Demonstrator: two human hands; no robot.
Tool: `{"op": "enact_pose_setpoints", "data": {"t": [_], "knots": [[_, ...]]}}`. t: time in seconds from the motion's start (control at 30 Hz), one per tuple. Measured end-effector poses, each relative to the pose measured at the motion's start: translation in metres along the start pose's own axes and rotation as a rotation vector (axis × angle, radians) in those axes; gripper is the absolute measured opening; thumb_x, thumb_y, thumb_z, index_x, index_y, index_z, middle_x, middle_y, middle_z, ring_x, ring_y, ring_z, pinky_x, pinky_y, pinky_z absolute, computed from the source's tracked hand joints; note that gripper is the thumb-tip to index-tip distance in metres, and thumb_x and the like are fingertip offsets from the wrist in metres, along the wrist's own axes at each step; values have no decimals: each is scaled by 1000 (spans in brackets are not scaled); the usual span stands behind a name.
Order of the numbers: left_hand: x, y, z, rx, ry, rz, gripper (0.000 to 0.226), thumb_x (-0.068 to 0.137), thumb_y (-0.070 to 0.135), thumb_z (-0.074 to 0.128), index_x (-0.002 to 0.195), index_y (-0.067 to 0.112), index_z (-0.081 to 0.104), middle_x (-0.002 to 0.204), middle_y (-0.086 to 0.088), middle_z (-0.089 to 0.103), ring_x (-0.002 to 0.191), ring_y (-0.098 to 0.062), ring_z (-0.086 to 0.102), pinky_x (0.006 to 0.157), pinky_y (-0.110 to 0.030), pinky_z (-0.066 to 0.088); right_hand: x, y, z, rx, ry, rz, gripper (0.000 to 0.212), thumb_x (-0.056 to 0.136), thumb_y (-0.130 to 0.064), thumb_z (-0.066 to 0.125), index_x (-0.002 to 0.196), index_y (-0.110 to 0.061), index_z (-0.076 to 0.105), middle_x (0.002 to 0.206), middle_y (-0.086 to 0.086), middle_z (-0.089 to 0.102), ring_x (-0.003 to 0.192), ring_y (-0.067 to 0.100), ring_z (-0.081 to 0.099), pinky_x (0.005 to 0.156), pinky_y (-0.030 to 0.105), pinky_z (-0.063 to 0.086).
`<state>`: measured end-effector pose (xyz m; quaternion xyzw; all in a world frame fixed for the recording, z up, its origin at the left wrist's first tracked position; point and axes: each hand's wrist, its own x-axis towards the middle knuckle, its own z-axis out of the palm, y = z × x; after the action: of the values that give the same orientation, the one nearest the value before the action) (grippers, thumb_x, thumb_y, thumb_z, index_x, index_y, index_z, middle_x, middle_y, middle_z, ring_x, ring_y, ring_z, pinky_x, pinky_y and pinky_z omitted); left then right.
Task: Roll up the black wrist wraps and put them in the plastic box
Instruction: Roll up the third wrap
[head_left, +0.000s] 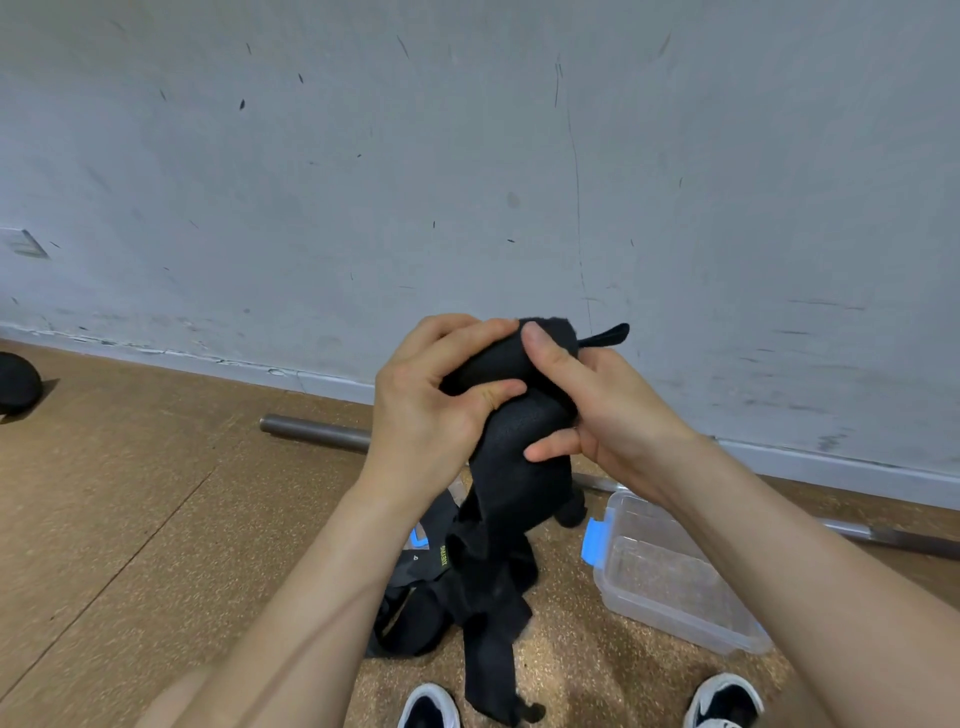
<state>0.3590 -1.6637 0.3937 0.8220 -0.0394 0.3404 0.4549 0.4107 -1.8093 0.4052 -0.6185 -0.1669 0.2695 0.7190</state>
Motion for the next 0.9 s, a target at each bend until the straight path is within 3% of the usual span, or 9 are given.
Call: {"op": "enact_pose_setpoints", "data": {"t": [0.13, 0.2, 0.3, 0.43, 0.57, 0.67, 0.77, 0.83, 0.9], "knots": [[2, 2, -7, -139, -125, -173, 44, 75, 9, 83, 107, 36, 70, 112, 6, 66, 105, -3, 62, 83, -17, 50, 0, 1, -4, -15, 27, 17, 35, 94, -38, 61, 116, -11, 68, 101, 4, 74, 86, 15, 73, 48, 23, 54], [3, 4, -13, -284, -206, -319, 37, 80, 20, 78, 113, 32, 69, 112, 5, 70, 105, -6, 65, 83, -21, 54, 0, 0, -7, -64, 25, 10, 27, 95, -31, 62, 114, -12, 68, 95, 0, 74, 80, 11, 71, 44, 20, 48], [6, 3, -16, -288, -257, -396, 44, 74, 34, 75, 117, 28, 67, 107, 5, 73, 103, -9, 68, 84, -24, 56, 0, -1, -8, -127, 10, 3, 22, 95, -25, 63, 111, -10, 66, 86, -4, 72, 69, 8, 66, 39, 18, 37], [7, 2, -18, -205, -219, -344, 36, 79, 9, 80, 108, 28, 69, 99, 9, 75, 95, -4, 70, 82, -22, 56, -2, -5, -9, -161, -90, 62, 21, 94, -35, 61, 103, -17, 69, 84, -2, 69, 63, 6, 60, 38, 17, 32], [9, 1, -23, -204, -243, -288, 43, 73, 2, 83, 106, 27, 71, 98, 8, 76, 96, -8, 70, 87, -27, 57, -5, -11, -13, -131, -146, 88, 38, 76, -54, 59, 99, -25, 71, 77, -5, 68, 51, 9, 51, 36, 14, 24], [9, 3, -24, -226, -291, -278, 47, 71, -3, 82, 104, 30, 71, 97, 12, 76, 96, -8, 70, 85, -25, 57, -2, -8, -16, -188, -117, -1, 21, 77, -44, 66, 84, -26, 74, 64, -8, 55, 50, 8, 34, 43, 19, 12], [9, 1, -25, -273, -327, -314, 46, 76, -2, 79, 110, 27, 69, 97, 13, 74, 95, -6, 69, 81, -22, 56, -1, -5, -16, -187, -87, -54, 10, 86, -28, 65, 87, -20, 72, 71, 1, 59, 56, 9, 51, 48, 18, 31], [8, 2, -25, -334, -330, -363, 44, 76, 12, 78, 116, 24, 66, 99, 8, 73, 95, -7, 69, 79, -21, 55, 0, -5, -17, -164, -88, -83, 23, 85, -26, 66, 102, -10, 68, 86, 8, 64, 75, 14, 62, 64, 28, 44], [8, 3, -26, -371, -334, -414, 43, 73, 28, 73, 114, 22, 65, 97, 7, 73, 92, -5, 69, 73, -18, 53, 0, -6, -18, -166, -102, -112, 27, 85, -21, 66, 107, -5, 64, 92, 10, 65, 85, 20, 64, 74, 35, 47]]}}
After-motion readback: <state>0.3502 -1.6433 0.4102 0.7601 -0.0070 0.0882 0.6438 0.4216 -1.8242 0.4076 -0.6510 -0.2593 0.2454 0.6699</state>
